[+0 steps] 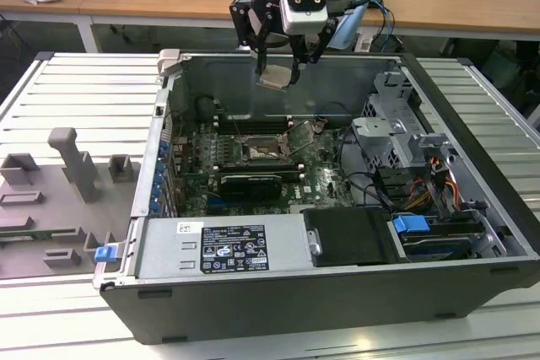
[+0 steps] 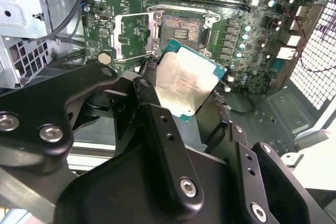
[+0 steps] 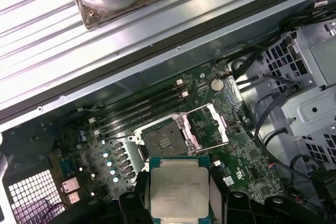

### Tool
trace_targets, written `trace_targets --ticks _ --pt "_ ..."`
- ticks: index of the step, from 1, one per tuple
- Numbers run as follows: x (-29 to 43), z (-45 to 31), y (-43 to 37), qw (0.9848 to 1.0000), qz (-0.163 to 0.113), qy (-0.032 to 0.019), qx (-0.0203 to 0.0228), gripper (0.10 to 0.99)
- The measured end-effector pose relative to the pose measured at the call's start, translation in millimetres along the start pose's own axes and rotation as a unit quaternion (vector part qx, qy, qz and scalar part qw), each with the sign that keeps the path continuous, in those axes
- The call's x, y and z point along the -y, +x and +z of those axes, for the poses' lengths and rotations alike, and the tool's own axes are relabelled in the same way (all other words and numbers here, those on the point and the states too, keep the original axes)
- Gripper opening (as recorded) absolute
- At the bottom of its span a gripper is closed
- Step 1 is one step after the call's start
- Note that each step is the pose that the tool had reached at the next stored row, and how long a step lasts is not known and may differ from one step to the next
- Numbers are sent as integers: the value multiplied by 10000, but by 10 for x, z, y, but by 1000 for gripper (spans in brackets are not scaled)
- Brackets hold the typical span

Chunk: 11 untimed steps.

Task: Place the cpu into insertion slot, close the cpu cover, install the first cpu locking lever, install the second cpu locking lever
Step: 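Place the cpu into insertion slot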

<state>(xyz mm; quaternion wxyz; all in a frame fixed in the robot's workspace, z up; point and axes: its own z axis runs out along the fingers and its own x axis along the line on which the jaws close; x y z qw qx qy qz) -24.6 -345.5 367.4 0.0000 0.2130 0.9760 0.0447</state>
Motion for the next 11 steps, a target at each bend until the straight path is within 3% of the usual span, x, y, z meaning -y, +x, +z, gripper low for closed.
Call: trace_targets --ticks 11 --pt "1 9 0 9994 337 -2 32 541"
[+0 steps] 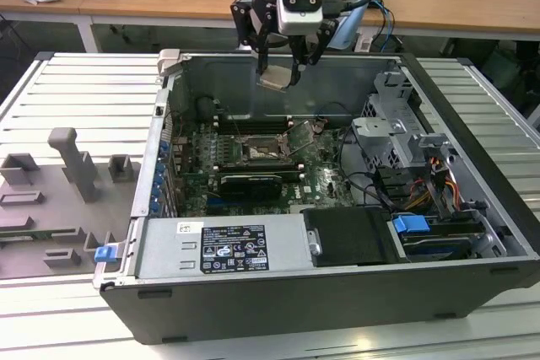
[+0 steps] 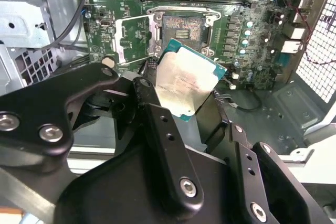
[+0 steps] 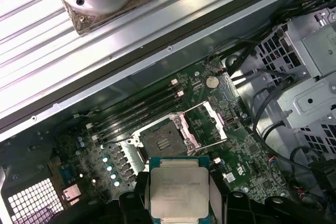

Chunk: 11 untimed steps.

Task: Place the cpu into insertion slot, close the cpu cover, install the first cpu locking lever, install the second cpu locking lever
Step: 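Place the cpu into insertion slot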

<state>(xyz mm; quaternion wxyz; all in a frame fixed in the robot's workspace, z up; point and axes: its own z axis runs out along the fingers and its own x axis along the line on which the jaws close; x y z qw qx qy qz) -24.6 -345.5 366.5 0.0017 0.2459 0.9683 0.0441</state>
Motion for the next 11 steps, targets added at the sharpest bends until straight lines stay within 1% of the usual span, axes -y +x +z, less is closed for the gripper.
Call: trace_targets --ticks 5,11 --pt "0 6 0 9998 212 -3 18 541" --pt "1 10 0 9992 410 -7 36 541"
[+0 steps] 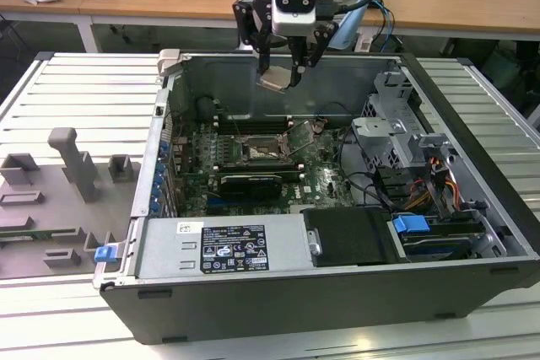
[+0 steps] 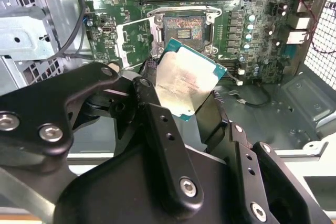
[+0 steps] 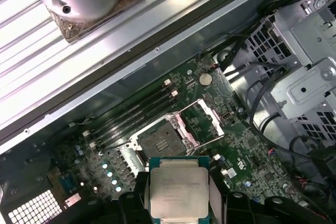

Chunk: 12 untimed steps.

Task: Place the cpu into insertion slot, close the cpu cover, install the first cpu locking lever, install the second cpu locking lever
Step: 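Place the cpu into insertion slot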

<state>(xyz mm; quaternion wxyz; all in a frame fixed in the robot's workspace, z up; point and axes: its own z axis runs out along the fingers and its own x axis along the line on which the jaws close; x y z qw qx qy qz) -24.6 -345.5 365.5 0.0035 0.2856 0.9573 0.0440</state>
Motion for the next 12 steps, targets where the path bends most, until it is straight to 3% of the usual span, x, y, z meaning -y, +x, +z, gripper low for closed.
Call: trace_targets --ticks 12 --pt "2 20 0 9992 402 -8 35 541"
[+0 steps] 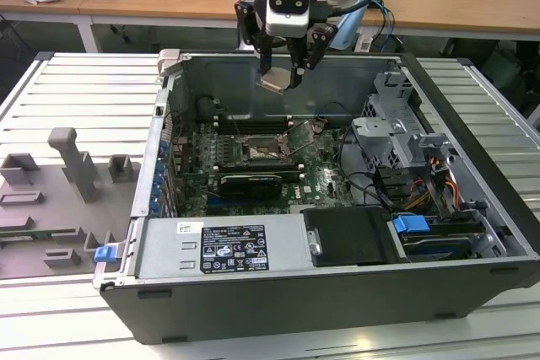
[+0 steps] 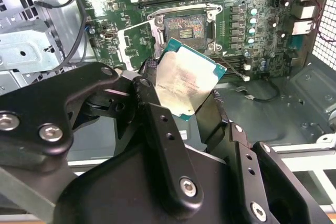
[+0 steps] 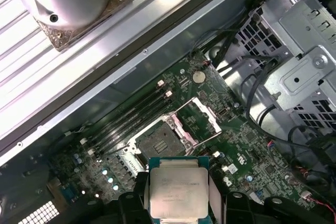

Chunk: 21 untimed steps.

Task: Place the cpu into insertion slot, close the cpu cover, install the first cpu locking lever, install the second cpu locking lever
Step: 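Place the cpu into insertion slot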

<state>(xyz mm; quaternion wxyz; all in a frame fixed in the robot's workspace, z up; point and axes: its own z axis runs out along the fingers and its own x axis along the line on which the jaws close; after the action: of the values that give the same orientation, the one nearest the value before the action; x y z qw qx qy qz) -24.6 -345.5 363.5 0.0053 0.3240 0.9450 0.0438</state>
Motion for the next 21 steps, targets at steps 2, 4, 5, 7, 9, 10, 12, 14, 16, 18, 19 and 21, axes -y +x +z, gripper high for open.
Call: trace_targets --ticks 2,4,5,7,9,10,12,14,16,18,19,21 --pt "0 3 0 10000 46 0 4 541" --pt "1 6 0 10000 92 -1 8 541" --pt "1 7 0 9999 114 -1 10 541" --pt "1 10 0 9999 160 -2 14 541" --pt "1 12 0 9998 207 -4 18 541" --pt "1 13 0 9997 229 -4 20 541" --pt "1 16 0 9996 273 -5 24 541" --pt "2 19 0 9995 318 -6 27 541" --pt "2 22 -1 9994 356 -5 32 541" --pt "2 25 -1 9992 404 -6 36 541" --pt "2 26 -1 9991 425 -6 38 541" --pt "3 29 -1 9989 474 -7 42 541"
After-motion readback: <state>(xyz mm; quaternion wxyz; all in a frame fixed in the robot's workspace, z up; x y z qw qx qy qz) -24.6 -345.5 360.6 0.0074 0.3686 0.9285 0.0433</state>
